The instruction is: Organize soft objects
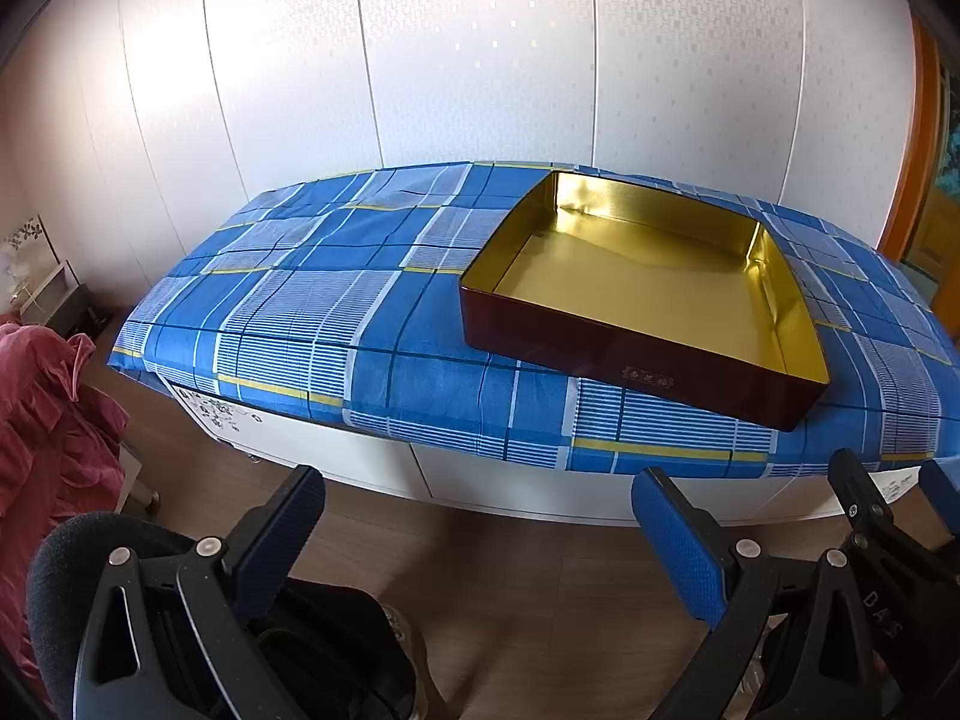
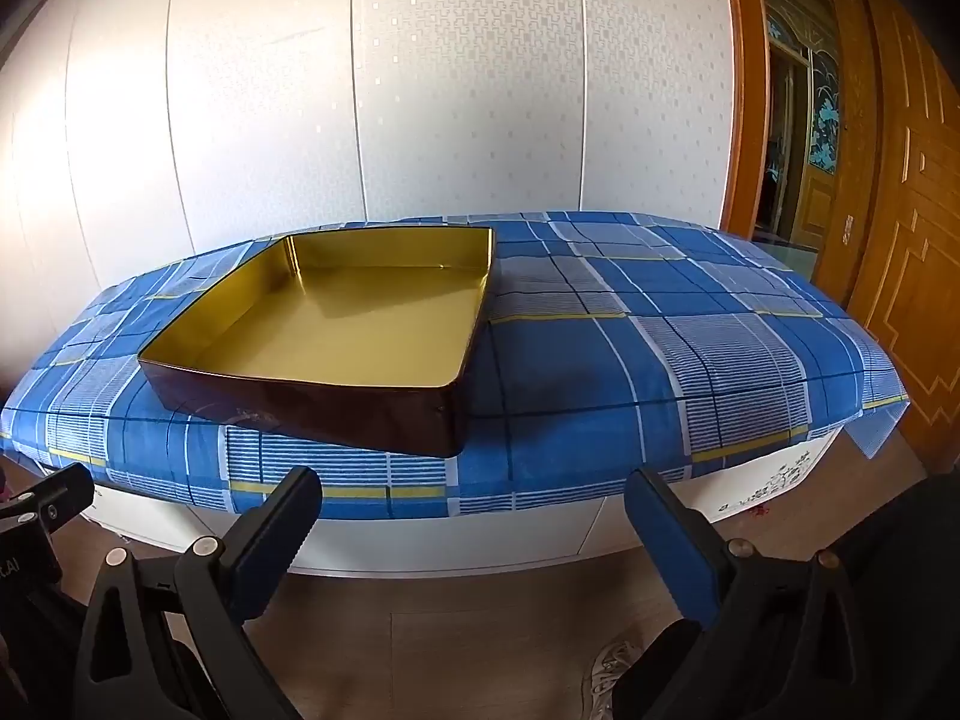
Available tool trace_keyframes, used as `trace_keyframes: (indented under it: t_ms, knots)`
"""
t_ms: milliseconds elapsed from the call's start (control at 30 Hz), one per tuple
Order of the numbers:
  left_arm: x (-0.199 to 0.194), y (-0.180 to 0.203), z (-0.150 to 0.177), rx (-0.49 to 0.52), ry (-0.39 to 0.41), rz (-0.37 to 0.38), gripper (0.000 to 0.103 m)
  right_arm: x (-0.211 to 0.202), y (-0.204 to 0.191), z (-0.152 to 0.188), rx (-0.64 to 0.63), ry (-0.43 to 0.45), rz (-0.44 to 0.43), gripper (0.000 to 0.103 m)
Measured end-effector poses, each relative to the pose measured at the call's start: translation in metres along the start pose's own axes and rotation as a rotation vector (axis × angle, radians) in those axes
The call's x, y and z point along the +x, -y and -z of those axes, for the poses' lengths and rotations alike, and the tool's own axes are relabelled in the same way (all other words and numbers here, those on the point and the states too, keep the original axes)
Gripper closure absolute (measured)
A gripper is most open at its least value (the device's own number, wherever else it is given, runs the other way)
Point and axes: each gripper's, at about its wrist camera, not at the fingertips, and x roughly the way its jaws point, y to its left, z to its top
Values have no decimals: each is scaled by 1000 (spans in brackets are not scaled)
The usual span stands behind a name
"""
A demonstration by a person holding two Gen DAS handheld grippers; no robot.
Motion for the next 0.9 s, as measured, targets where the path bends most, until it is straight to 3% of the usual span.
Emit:
trace_keyframes:
  t_ms: [900]
  knots:
    - [2, -1, 1, -13, -10, 8, 0, 0, 0, -1, -1, 4, -2, 0]
